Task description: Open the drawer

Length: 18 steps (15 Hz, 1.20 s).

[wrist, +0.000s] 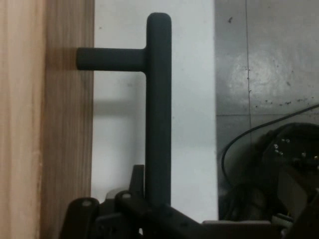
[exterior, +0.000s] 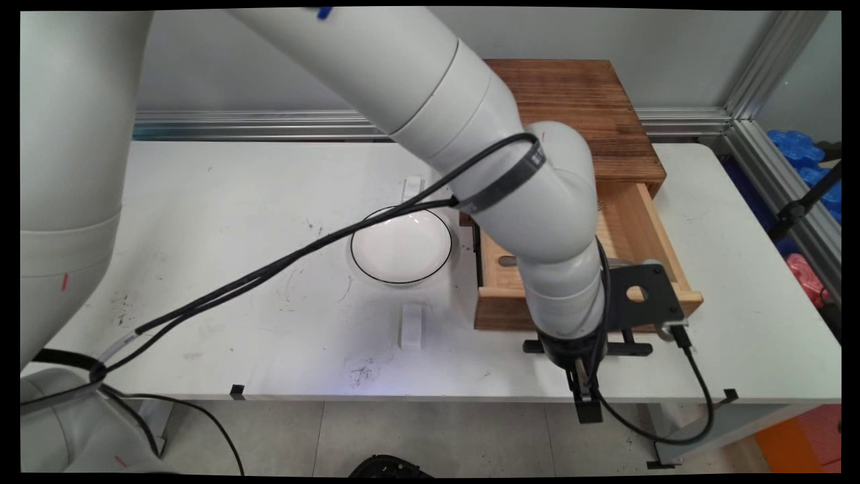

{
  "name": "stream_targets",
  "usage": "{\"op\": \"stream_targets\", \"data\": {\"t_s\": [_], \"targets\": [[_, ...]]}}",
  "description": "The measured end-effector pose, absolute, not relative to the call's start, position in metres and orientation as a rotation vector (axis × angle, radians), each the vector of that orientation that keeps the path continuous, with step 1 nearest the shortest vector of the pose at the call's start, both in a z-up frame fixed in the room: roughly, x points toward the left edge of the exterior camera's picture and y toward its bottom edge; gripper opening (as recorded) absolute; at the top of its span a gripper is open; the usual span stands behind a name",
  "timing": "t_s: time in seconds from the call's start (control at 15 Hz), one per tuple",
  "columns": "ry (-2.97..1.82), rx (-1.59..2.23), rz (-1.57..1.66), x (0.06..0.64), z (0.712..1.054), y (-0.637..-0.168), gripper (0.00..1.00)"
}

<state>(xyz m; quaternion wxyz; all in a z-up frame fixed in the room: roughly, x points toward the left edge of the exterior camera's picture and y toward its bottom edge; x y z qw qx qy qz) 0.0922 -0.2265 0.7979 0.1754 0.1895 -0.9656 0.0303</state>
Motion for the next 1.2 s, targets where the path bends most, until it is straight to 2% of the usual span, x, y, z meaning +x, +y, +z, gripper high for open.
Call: {"op": "stream_targets", "data": {"t_s": [1.2], "targets": [[-2.714, 0.549, 0.083, 0.082, 0.802, -0.180, 1.00]]}}
